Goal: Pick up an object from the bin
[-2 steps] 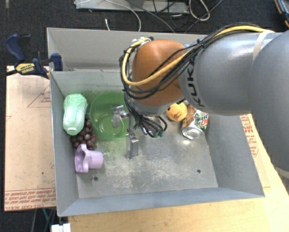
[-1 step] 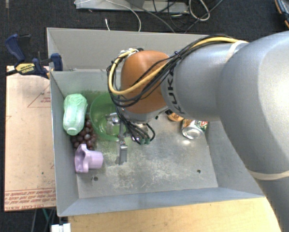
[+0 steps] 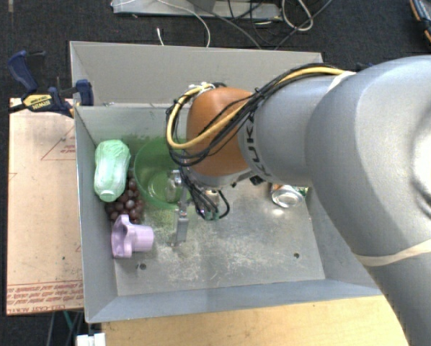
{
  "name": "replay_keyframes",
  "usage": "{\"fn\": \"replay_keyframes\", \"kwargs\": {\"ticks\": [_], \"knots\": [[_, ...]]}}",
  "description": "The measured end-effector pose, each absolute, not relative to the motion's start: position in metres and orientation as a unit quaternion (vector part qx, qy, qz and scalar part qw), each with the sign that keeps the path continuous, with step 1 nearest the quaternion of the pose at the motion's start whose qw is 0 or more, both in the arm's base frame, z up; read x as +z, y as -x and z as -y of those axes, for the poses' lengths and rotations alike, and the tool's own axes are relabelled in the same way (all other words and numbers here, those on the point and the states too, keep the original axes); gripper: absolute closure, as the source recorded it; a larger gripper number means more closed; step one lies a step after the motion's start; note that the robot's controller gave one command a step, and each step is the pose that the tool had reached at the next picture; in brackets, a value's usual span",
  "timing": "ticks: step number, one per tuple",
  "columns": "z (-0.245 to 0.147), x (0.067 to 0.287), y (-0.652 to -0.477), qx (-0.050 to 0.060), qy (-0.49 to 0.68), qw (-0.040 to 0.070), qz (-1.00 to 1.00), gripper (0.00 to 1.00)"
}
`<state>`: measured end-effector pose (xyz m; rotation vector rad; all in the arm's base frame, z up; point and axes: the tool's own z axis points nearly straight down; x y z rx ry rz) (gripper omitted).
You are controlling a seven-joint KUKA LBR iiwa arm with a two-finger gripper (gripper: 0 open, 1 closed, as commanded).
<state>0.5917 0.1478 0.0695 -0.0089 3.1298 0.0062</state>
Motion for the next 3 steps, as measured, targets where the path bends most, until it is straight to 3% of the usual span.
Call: {"fn": "replay_keyframes", "kwargs": {"ticks": [1,2,3], "knots": [[-0.173,0.074,-0.601,0.001,-0.100,-0.005,-0.995,1.00],[-0.173,0.074,-0.601,0.001,-0.100,-0.005,-0.995,1.00],[-0.172,0.101,-0.601,0.001,-0.101,-0.004,-0.995,1.00]]}}
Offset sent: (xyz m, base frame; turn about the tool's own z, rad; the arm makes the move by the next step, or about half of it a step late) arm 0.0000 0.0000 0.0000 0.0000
